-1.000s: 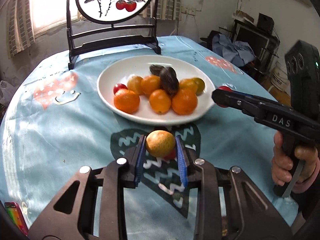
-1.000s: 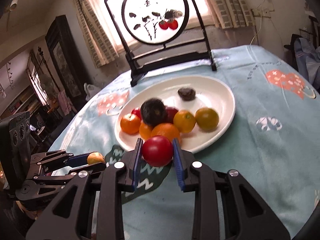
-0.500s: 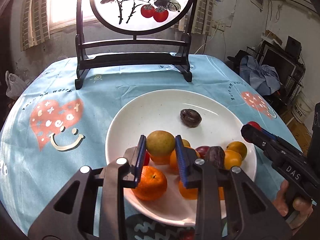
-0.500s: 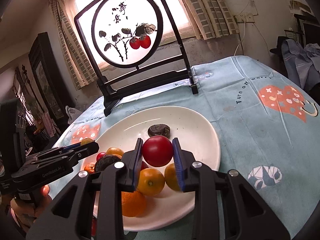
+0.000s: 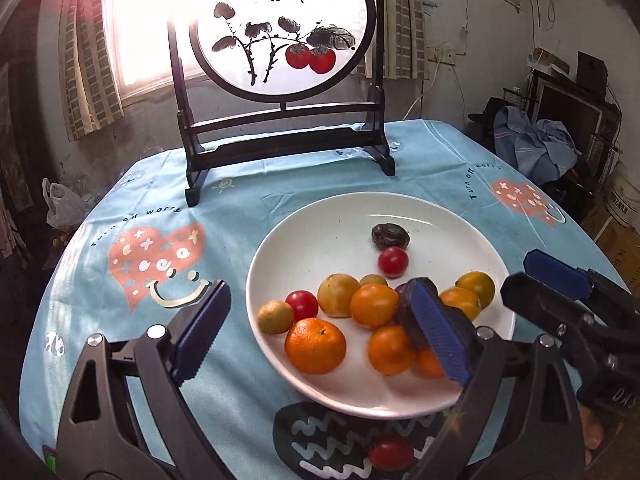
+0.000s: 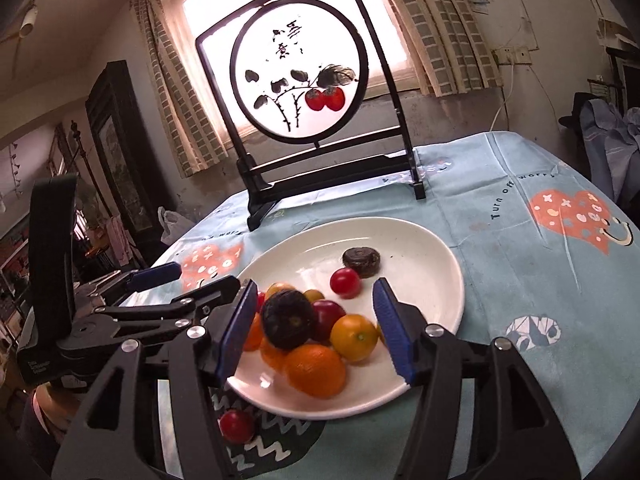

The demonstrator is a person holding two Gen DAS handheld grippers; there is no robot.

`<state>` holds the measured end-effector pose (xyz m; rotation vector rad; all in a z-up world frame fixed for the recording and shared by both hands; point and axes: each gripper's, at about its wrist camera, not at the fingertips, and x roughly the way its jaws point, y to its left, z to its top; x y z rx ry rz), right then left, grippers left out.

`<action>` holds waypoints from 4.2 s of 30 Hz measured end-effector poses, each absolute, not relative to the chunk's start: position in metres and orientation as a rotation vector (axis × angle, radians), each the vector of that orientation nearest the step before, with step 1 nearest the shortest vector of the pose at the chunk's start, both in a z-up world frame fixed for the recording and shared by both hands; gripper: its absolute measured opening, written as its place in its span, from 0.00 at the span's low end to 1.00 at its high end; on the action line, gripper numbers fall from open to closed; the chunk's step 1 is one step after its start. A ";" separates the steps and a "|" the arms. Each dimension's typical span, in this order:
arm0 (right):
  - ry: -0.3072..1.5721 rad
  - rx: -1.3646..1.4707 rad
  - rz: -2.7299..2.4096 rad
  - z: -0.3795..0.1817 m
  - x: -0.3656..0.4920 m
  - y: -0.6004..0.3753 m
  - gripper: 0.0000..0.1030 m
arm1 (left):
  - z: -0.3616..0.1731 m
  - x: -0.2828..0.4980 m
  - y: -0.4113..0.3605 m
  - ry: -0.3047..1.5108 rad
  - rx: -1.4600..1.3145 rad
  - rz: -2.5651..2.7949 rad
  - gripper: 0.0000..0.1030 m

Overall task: Organize fruits
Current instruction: 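Place both held fruits in the white plate and open both grippers, then grasp a brown spotted fruit with the right gripper while the left gripper grasps a red tomato, then lower both held fruits into the white plate and open both grippers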

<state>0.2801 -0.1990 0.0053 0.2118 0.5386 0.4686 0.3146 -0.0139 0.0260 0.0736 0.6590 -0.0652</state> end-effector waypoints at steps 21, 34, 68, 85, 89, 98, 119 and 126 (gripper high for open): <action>0.790 -0.339 1.090 -0.022 0.142 -0.120 0.59 | 0.002 0.252 0.039 0.691 0.084 0.142 0.94; 0.840 -0.545 1.021 -0.051 0.121 -0.114 0.59 | 0.000 0.253 0.038 0.707 0.092 0.148 0.94; 0.901 -0.032 0.632 -0.041 0.213 -0.192 0.42 | -0.045 0.255 -0.029 0.904 0.075 -0.293 0.48; 0.909 -0.022 0.617 -0.045 0.217 -0.192 0.42 | -0.052 0.258 -0.039 0.913 0.098 -0.275 0.30; 0.893 -0.030 0.624 -0.045 0.216 -0.191 0.42 | -0.043 0.250 -0.038 0.880 0.088 -0.272 0.30; 0.816 -0.019 0.686 -0.037 0.208 -0.184 0.42 | -0.024 0.230 -0.042 0.814 0.071 -0.290 0.30; 0.642 0.194 0.487 0.023 0.279 -0.187 0.42 | 0.043 0.313 -0.006 0.752 -0.043 -0.188 0.30; 0.666 0.243 0.444 0.022 0.339 -0.193 0.42 | 0.026 0.388 -0.011 0.833 -0.036 -0.143 0.30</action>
